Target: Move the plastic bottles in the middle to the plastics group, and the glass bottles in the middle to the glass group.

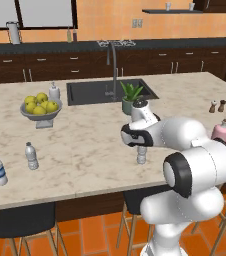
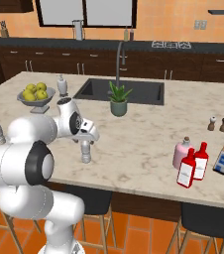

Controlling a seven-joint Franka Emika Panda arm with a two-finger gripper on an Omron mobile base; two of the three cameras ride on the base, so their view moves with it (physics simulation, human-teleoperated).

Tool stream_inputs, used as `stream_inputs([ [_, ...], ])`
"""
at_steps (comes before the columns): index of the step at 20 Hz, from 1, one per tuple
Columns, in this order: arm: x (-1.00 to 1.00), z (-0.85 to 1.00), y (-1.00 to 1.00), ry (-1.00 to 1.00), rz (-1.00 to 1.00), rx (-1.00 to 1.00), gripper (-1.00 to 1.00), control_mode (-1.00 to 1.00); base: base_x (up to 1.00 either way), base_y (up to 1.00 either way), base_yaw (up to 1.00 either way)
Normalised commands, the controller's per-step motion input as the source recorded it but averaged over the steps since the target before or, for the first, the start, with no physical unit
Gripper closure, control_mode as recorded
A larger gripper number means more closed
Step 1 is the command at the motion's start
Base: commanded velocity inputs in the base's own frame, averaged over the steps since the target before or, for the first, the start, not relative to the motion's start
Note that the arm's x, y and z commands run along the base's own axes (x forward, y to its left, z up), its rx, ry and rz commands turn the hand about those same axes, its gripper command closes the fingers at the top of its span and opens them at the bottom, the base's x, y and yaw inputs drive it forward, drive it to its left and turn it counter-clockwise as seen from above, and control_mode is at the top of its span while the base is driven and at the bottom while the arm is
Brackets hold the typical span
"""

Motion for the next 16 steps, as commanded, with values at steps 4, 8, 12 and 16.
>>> stream_inputs([
  [4, 0.0, -0.13, -0.17, -0.08, 0.11, -0.01, 1.0, -1.0, 0.0, 0.0, 0.0],
  [8, -0.07, 0.1, -0.03, -0.03, 0.17, 0.08, 1.0, -1.0, 0.0, 0.0, 0.0],
  [12, -0.23, 0.47, 0.46, 0.04, 0.31, 0.31, 1.0, -1.0, 0.0, 0.0, 0.0],
  [16, -0.17, 0.38, 0.78, 0.11, 0.33, 0.11, 1.0, -1.0, 0.0, 0.0, 0.0],
])
